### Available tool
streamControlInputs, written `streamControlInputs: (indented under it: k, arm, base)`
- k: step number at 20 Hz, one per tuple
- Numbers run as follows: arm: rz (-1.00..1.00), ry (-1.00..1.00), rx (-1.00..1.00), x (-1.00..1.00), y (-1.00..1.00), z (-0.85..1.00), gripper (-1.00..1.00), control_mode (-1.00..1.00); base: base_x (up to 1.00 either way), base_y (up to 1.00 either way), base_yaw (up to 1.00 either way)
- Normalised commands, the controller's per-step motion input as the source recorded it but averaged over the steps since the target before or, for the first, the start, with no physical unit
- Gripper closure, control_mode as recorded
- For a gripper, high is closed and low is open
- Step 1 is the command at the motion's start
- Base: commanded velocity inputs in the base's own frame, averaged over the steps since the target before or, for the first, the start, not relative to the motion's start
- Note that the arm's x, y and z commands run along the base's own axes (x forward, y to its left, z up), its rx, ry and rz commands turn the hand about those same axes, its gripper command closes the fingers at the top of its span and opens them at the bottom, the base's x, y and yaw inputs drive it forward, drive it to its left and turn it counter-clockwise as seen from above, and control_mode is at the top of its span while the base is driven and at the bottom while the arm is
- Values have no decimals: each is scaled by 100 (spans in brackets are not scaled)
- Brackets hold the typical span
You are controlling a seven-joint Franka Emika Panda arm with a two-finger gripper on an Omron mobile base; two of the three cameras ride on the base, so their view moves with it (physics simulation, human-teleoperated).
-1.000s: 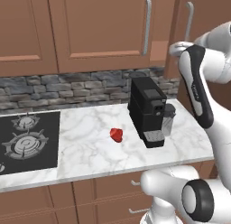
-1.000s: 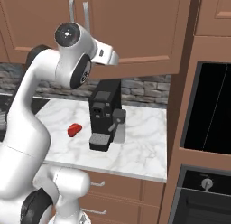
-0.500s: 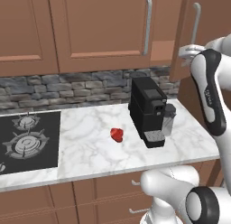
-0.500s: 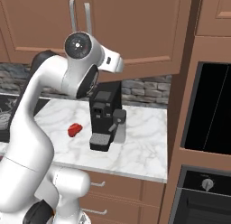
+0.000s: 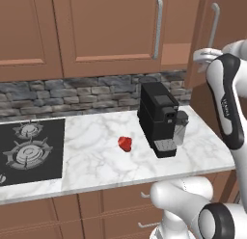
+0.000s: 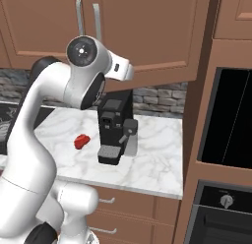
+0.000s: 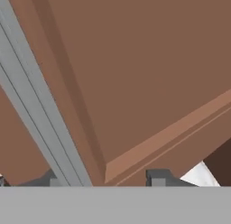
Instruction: Retrieve the tupperware from the cabinet, then place the raw meat into the tupperware to avoid contamination.
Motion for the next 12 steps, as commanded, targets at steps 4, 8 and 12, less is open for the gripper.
streamControlInputs:
  k: [4,8,12]
  arm:
    - [-3,-2,0,-39,-7,20,-100,-100]
    - [-2,-10,-5,-63,-1,26,-100,-100]
    - [-1,-12,-7,-61,4,34,-100,-100]
  base:
    - [0,0,0]
    - [0,0,0]
    - [0,0,0]
